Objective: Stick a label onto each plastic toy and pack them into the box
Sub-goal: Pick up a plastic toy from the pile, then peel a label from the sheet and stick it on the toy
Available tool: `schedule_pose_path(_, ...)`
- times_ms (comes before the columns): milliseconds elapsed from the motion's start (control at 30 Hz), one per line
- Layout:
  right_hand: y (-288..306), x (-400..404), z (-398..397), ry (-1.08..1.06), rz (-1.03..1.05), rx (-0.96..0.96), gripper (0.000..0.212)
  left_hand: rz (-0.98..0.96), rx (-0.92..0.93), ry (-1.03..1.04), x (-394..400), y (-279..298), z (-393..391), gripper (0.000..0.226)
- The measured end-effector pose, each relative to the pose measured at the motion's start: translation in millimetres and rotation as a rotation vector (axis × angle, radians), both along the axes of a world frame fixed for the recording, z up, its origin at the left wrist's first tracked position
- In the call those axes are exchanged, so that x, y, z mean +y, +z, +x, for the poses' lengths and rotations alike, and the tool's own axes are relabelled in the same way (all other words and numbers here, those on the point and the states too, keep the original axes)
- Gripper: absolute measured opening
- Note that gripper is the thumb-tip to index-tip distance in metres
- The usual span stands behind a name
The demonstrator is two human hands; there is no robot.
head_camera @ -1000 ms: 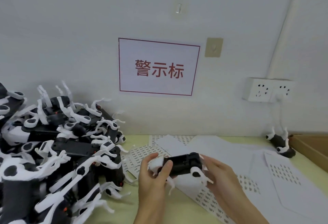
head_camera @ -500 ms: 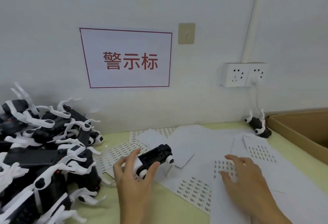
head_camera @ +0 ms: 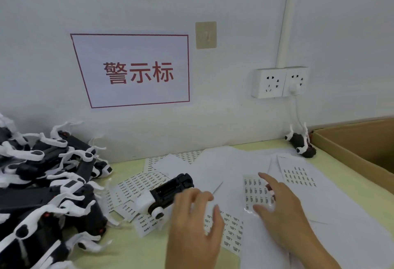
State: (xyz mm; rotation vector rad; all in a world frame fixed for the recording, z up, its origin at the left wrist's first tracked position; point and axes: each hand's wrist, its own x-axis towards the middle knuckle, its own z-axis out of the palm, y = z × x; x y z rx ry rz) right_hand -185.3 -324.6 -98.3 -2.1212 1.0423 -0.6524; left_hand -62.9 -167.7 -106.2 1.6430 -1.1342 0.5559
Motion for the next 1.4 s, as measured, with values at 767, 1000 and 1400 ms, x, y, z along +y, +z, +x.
schedule_pose_path(767, -7, 9, 20, 0.198, 0.774, -0.482, 0.04, -0.024, 1.043, -0.355, -49, 1, -2, 0.006)
schedule_pose_path(1000, -11, 13, 27, 0.052, 0.671, -0.504, 0.02, -0.002, 1.018, -0.371, -49, -1, 2, 0.02)
schedule_pose_path(1400, -7, 16, 29, 0.094, 0.669, -0.529, 0.026, -0.005, 0.966, -0.349, -52, -3, 6, 0.017)
